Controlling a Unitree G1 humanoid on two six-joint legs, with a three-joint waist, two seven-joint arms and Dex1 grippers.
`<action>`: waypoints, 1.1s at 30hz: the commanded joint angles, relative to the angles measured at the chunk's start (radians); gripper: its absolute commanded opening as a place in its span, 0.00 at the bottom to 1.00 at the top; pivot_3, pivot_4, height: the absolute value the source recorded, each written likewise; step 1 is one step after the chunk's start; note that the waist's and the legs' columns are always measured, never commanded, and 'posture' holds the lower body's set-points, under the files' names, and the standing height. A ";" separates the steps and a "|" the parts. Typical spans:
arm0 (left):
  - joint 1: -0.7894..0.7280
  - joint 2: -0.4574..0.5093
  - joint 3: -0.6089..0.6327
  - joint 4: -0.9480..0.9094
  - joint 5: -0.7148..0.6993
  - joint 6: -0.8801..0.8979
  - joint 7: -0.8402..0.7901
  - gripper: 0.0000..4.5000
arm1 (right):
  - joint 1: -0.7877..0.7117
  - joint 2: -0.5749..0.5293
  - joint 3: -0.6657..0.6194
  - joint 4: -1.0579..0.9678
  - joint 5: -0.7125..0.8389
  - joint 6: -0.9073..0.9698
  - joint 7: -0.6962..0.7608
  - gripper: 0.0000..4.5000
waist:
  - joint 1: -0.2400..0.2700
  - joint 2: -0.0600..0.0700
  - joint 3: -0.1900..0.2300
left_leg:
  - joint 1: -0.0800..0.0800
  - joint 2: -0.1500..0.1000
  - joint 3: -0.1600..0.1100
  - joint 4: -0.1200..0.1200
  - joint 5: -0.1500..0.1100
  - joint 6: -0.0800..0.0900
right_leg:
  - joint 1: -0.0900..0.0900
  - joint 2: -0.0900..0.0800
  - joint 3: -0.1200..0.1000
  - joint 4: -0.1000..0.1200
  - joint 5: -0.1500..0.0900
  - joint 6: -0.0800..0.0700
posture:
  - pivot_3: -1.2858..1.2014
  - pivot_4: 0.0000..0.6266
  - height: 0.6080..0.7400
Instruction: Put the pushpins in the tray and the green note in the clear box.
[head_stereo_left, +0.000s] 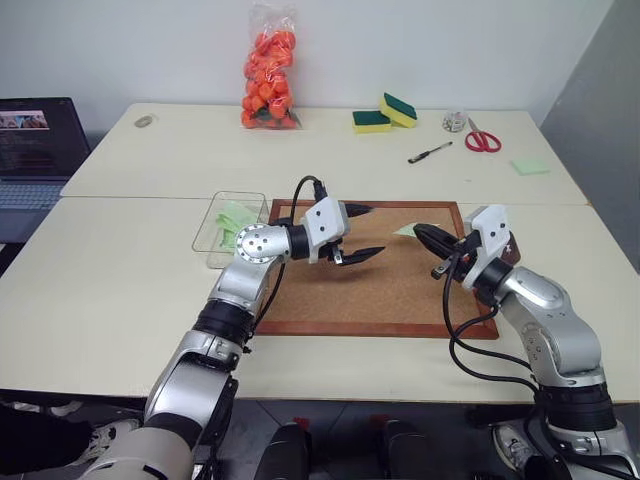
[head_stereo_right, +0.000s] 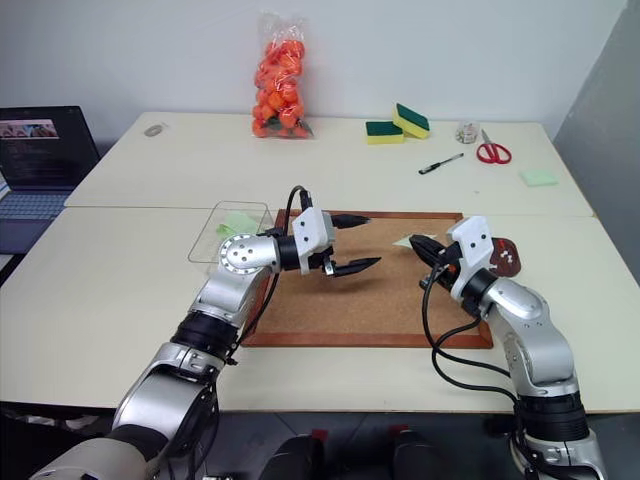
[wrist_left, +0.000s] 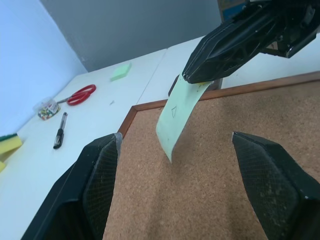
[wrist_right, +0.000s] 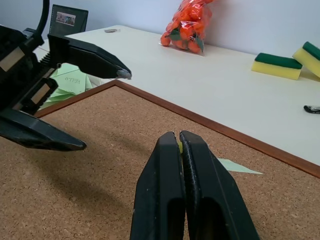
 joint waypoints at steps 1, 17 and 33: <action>-0.052 -0.022 -0.015 0.072 0.028 -0.098 -0.003 0.83 | -0.021 -0.003 -0.012 -0.078 0.040 0.036 0.001 0.00 | 0.000 0.000 0.000 | 0.000 0.000 0.000 0.000 0.000 0.000 | 0.000 0.000 0.000 0.000 0.000 0.000 | 0.52 0.24 1.00; -0.163 -0.098 -0.051 0.341 0.159 -0.345 0.096 0.75 | -0.033 0.005 -0.016 -0.141 0.110 0.130 -0.018 0.00 | 0.001 0.000 0.000 | -0.001 -0.001 0.000 0.000 0.000 0.000 | 0.000 0.000 0.000 0.000 0.000 0.000 | 0.52 0.24 1.00; -0.190 -0.094 -0.061 0.437 0.220 -0.451 0.150 0.07 | -0.027 0.006 -0.010 -0.163 0.130 0.161 -0.025 0.00 | 0.000 0.000 0.000 | -0.001 0.000 0.000 0.000 0.000 0.000 | 0.000 0.000 0.000 0.000 0.000 0.000 | 0.52 0.24 1.00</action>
